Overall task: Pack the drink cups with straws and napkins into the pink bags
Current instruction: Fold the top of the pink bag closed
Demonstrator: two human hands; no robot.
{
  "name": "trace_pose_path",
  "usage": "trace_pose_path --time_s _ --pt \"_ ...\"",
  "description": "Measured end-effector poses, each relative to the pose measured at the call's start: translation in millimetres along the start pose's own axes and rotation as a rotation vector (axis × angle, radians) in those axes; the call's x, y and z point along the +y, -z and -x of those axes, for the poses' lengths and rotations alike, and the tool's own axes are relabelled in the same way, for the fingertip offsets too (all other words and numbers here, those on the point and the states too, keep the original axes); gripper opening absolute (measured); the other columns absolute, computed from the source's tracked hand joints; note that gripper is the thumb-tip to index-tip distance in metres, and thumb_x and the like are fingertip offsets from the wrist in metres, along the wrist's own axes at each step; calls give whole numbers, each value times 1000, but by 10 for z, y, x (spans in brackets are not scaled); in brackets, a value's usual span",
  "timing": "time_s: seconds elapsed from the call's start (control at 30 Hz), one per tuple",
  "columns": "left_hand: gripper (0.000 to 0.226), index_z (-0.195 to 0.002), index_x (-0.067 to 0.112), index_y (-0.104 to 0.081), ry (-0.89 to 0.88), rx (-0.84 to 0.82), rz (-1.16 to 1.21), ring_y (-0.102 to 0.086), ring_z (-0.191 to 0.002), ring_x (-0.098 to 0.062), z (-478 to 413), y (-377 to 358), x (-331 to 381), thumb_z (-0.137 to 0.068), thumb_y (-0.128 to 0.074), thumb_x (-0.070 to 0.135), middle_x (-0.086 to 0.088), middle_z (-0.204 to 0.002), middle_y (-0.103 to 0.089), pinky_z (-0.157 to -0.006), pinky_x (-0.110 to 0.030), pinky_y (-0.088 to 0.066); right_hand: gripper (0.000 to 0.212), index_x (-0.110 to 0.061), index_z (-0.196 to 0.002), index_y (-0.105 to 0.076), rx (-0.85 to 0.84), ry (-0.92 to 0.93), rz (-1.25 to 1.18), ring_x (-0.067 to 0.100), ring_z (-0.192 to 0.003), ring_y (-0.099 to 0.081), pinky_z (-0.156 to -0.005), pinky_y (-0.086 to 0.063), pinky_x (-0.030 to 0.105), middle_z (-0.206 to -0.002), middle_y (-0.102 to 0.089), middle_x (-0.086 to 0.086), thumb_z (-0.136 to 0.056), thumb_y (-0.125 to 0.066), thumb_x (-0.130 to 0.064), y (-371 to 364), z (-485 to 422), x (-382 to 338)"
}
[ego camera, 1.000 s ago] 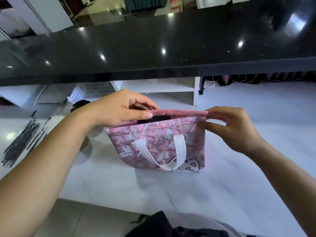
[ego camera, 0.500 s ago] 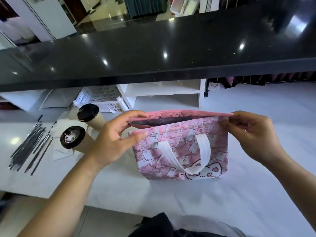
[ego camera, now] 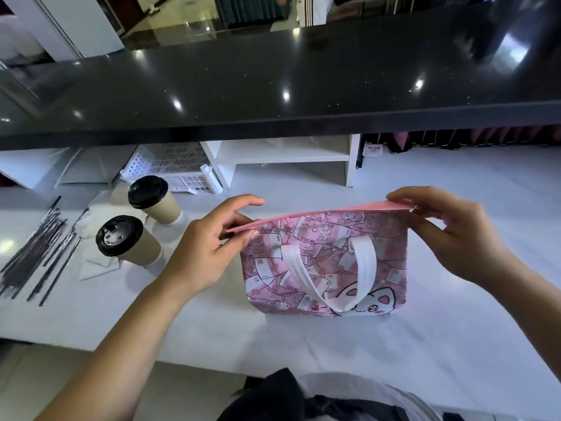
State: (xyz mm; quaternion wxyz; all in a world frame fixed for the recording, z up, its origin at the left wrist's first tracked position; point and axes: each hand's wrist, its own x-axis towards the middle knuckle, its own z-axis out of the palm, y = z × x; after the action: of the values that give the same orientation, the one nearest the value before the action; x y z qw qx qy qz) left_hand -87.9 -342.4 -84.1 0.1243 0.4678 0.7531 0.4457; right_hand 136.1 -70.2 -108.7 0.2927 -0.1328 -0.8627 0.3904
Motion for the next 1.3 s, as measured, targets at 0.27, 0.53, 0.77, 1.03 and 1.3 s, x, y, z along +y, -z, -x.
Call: trace_pose_path --time_s 0.27,0.53,0.77,1.03,1.3 --pt "30 -101 22 -55 -228 -22 -290 -58 -88 -2 -37 -2 -24 -87 -55 -3 17 -95 -57 -78 -18 -46 37 -26 -109 -61 -8 125 61 14 -86 -60 -85 -52 27 -101 -60 -24 -93 -59 7 -21 -37 73" --pt "36 -103 15 -69 -120 -80 -255 -63 -93 -1 -21 77 -90 -86 -60 -16 15 -98 -67 -81 -9 -44 32 -26 -101 -67 -110 90 59 6 -90 -66 -82 -52 23 -99 -68 -21 -91 -59 2 95 -22 112" --pt "20 -101 32 -71 12 -110 -56 -69 -101 -8 -6 139 -49 -86 -68 18 14 -102 -72 -94 -23 -52 30 -28 -95 -68 -106 45 27 7 -91 -67 -88 -48 17 -91 -72 -15 -86 -73 0 143 -1 -29" --pt "51 -117 48 -54 34 10 -73 -71 -93 -6 36 118 -51 -90 -71 8 18 -96 -75 -94 -20 -51 50 -43 -113 -50 -83 -54 81 24 -83 -67 -76 -51 41 -96 -66 -19 -84 -71 -8 185 114 -152" --pt "20 -103 36 -69 28 -169 -532 -63 -85 -10 -93 -2 419 -84 -69 30 15 -91 -70 -74 -34 -51 21 -23 -91 -75 -169 181 670 33 -81 -65 -83 -49 46 -79 -70 0 -80 -61 -33 -28 -31 -643"
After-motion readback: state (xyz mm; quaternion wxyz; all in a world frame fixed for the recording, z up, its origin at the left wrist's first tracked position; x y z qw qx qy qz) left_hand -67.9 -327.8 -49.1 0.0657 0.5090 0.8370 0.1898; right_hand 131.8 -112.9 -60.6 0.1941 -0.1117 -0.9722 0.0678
